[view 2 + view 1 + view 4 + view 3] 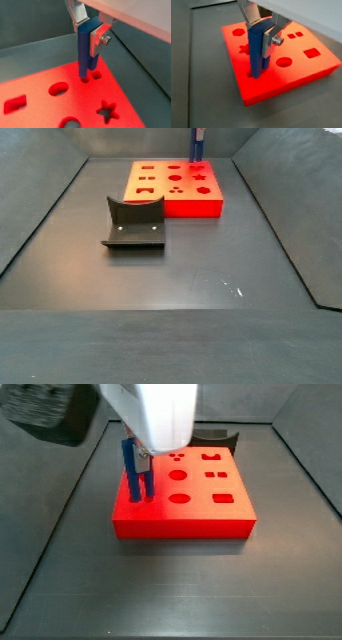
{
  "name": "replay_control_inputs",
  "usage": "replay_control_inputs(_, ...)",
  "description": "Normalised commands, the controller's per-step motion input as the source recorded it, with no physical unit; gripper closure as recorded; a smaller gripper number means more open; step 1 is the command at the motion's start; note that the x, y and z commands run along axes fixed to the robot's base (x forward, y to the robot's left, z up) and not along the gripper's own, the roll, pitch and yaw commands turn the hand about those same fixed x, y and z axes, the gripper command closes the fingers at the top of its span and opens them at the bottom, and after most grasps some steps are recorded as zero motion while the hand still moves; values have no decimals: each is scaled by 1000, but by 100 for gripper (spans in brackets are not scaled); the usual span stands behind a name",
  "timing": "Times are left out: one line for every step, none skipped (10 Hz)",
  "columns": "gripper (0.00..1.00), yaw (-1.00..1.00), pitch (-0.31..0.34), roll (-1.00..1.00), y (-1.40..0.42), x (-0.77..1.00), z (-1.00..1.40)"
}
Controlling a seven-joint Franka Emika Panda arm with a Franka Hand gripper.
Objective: Insert the square-circle object.
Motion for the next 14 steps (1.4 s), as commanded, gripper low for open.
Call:
replay_control_inputs(100, -997, -170, -74, 0, 0, 0)
replay_control_inputs(100, -1000, -180, 0, 17, 0, 0)
replay_control_inputs(100, -1000, -154, 0, 23, 0, 0)
replay_control_inputs(100, -1000, -140, 3, 14, 0, 0)
replay_control_inputs(100, -1000, -136, 0, 14, 0, 0)
replay_control_inputs(100, -909, -133, 0, 117, 0, 0)
replay_control_inputs(100, -77, -10, 0, 0, -77, 0)
replay_control_inputs(100, 0, -3, 0, 0, 0, -23)
replay_control_inputs(100, 9, 0, 56, 31, 0, -154)
replay_control_inputs(100, 60, -1, 123, 94, -26, -157)
replay_control_inputs(100, 83, -10, 100, 86, -26, -166)
replay_control_inputs(100, 14, -34, 20, 0, 0, -174)
replay_control_inputs(100, 0, -56, 0, 0, 0, -194)
replay_control_inputs(100, 0, -94, 0, 0, 0, -240)
